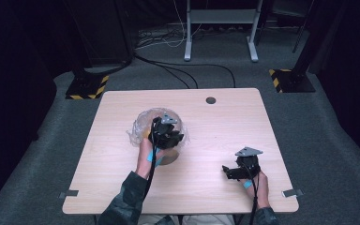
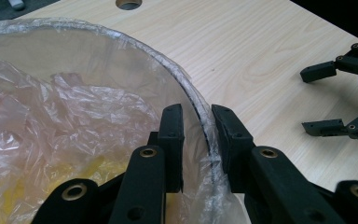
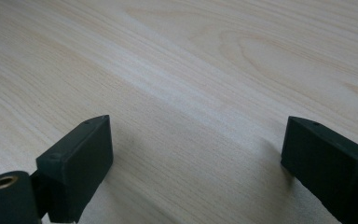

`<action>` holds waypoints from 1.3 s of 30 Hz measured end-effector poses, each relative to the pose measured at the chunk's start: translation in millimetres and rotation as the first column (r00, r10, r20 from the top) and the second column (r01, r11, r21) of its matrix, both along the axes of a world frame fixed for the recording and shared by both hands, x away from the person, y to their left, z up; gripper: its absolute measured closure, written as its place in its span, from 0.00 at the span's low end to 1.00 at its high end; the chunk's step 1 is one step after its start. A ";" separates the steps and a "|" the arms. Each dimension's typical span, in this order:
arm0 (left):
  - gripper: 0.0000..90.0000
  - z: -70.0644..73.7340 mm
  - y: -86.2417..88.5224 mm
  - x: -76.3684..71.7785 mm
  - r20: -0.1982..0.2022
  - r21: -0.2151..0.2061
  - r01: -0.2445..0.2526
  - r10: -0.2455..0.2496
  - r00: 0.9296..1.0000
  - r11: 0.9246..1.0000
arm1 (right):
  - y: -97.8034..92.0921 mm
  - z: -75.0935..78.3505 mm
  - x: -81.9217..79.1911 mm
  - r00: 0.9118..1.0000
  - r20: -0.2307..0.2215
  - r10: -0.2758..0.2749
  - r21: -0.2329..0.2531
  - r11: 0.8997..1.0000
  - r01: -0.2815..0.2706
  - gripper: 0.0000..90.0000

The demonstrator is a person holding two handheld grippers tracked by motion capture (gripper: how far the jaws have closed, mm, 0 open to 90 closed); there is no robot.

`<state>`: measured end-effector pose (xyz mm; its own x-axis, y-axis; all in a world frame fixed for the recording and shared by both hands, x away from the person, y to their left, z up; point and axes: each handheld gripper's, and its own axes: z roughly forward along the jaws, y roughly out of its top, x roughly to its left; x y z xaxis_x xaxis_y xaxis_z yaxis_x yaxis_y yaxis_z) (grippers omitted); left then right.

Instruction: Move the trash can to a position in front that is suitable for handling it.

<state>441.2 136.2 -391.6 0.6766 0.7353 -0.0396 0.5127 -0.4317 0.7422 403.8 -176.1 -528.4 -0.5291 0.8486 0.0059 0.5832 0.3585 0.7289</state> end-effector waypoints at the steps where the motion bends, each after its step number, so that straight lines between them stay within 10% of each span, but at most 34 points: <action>1: 0.83 0.0 -1.5 0.1 -0.001 -0.001 0.002 -0.002 1.000 1.000 | 0.0 0.0 0.0 1.000 0.000 0.000 0.000 1.000 0.000 0.09; 31: 0.81 -0.4 -45.3 -1.0 -0.005 -0.013 0.066 -0.066 0.998 0.998 | 0.1 0.1 -0.3 1.000 0.000 0.000 0.001 1.000 0.000 0.09; 39: 0.62 2.4 -41.9 -2.8 -0.001 -0.001 0.043 -0.043 0.999 0.999 | 0.1 0.1 -0.4 1.000 0.000 0.001 0.001 1.000 -0.001 0.09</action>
<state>438.4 94.3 -389.2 0.7072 0.7058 -0.0408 0.4946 -0.4526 0.7420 403.5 -176.0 -528.3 -0.5296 0.8482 0.0067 0.5828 0.3581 0.7295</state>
